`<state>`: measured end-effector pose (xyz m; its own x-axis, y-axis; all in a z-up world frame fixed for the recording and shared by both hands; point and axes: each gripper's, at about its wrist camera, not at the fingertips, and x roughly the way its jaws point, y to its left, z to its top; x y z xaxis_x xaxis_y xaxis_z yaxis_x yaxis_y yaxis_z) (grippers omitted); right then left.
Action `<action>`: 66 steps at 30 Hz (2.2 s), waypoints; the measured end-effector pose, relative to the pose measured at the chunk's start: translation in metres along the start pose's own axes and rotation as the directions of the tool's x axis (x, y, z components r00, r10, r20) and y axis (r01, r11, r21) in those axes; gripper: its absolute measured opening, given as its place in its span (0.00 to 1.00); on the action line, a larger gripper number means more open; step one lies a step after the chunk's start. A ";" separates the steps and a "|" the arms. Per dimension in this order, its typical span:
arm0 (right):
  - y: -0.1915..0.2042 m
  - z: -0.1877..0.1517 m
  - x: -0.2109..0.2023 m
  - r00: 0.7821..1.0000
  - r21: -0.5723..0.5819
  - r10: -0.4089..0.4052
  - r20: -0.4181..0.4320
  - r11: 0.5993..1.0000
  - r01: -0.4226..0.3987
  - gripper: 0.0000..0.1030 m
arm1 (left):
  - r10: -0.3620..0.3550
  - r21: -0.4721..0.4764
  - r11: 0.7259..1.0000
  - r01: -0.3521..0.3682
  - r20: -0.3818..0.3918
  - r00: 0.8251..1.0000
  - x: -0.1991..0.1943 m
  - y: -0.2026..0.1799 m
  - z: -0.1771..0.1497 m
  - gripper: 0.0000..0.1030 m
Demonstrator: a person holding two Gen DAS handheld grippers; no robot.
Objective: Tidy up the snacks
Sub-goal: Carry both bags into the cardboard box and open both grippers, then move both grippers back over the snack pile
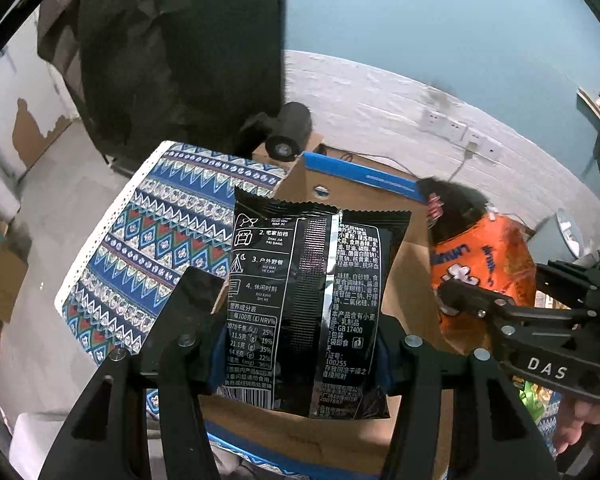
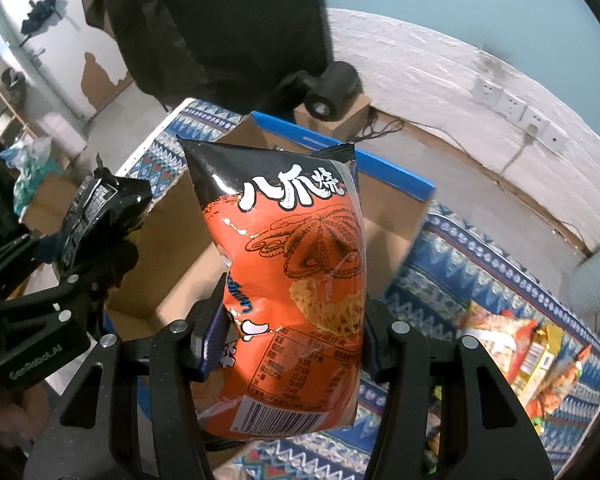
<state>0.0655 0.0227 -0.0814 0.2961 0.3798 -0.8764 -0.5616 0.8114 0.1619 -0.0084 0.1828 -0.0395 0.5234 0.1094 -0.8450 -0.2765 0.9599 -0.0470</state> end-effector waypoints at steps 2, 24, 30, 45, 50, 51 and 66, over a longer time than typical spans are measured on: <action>0.004 0.003 0.006 1.000 -0.010 0.004 -0.013 1.000 -0.004 0.56 | 0.005 -0.002 1.000 -0.005 -0.006 1.000 0.002 0.001 -0.001 0.56; -0.037 -0.013 -0.040 0.999 0.028 -0.035 0.037 0.999 0.034 0.74 | -0.035 0.079 0.996 0.034 0.012 0.999 -0.010 -0.043 -0.005 0.77; -0.077 -0.039 -0.068 0.996 0.045 -0.079 0.042 0.996 0.078 0.74 | -0.091 0.166 0.982 0.088 0.016 0.996 -0.014 -0.079 -0.013 0.77; -0.184 -0.112 -0.108 0.984 0.128 -0.177 -0.012 0.976 0.177 0.75 | -0.193 0.290 0.935 0.205 -0.068 0.979 -0.006 -0.174 -0.030 0.77; -0.216 -0.131 -0.112 0.982 0.174 -0.188 -0.011 0.967 0.187 0.75 | -0.218 0.307 0.918 0.250 -0.136 0.966 0.008 -0.200 -0.038 0.77; -0.219 -0.132 -0.112 0.982 0.179 -0.188 -0.010 0.966 0.187 0.75 | -0.219 0.310 0.916 0.255 -0.146 0.965 0.010 -0.205 -0.040 0.77; -0.267 -0.156 -0.071 0.983 0.198 -0.169 -0.065 0.964 0.179 0.75 | -0.216 0.360 0.876 0.321 -0.302 0.928 0.071 -0.258 -0.062 0.78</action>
<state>0.0735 -0.2903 -0.1332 0.3361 0.2071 -0.9188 -0.3356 0.9378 0.0886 0.0501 -0.0731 -0.1200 0.3018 -0.1839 -0.9355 0.2165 0.9688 -0.1206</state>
